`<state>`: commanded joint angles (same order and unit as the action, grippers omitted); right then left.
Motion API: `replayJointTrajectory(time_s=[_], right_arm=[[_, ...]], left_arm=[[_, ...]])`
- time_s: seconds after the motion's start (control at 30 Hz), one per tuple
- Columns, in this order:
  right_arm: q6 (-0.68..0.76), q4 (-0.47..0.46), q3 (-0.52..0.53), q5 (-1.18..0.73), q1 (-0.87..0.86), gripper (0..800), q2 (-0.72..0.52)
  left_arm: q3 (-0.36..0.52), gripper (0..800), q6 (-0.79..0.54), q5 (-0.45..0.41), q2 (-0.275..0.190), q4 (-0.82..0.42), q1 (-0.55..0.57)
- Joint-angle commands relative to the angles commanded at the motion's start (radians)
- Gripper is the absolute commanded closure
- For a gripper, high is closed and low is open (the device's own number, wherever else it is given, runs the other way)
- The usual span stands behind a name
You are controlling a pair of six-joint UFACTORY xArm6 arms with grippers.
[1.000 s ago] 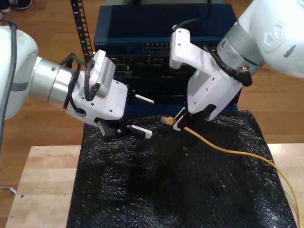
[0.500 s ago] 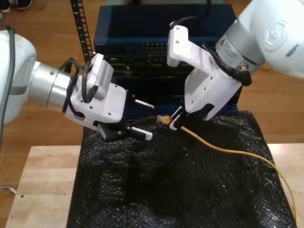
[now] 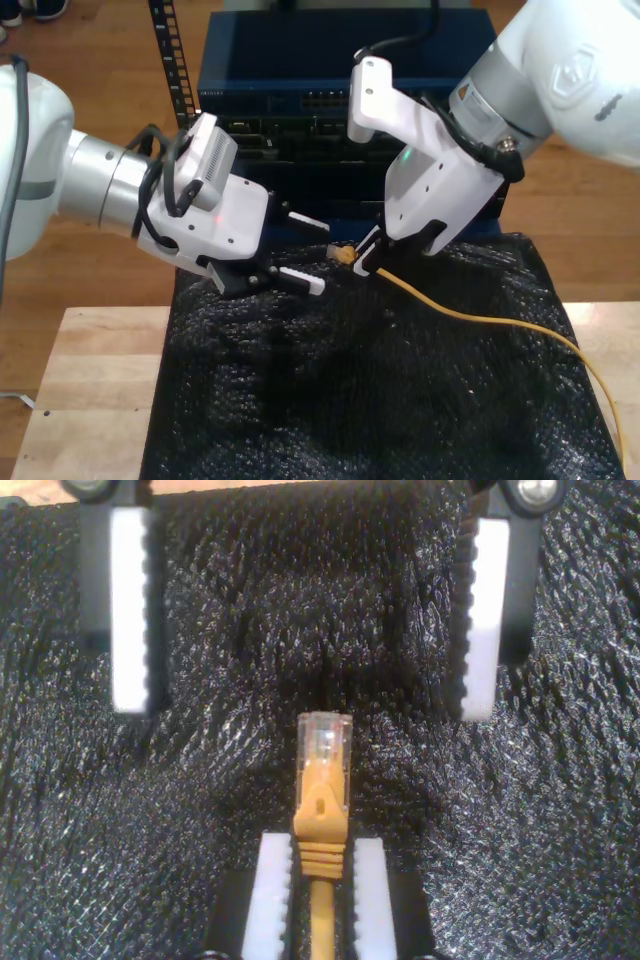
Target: Grab the cable and plug it in
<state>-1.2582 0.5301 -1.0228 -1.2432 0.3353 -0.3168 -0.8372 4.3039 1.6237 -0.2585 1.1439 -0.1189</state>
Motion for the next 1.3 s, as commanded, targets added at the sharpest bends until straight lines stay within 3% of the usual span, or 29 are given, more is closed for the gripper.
replayJointTrajectory(time_s=[0.53,0.77,1.3], right_arm=[[-0.002,0.006,-0.003,0.003,0.017,794,0.003],[-0.002,0.006,-0.003,0.003,0.017,792,0.003],[0.000,0.006,-0.003,0.005,0.017,791,0.002]], left_arm=[[0.005,195,-0.025,-0.002,0.002,0.002,0.000],[0.005,351,-0.025,-0.008,0.002,0.002,-0.002],[0.012,523,-0.023,-0.009,0.000,0.002,-0.003]])
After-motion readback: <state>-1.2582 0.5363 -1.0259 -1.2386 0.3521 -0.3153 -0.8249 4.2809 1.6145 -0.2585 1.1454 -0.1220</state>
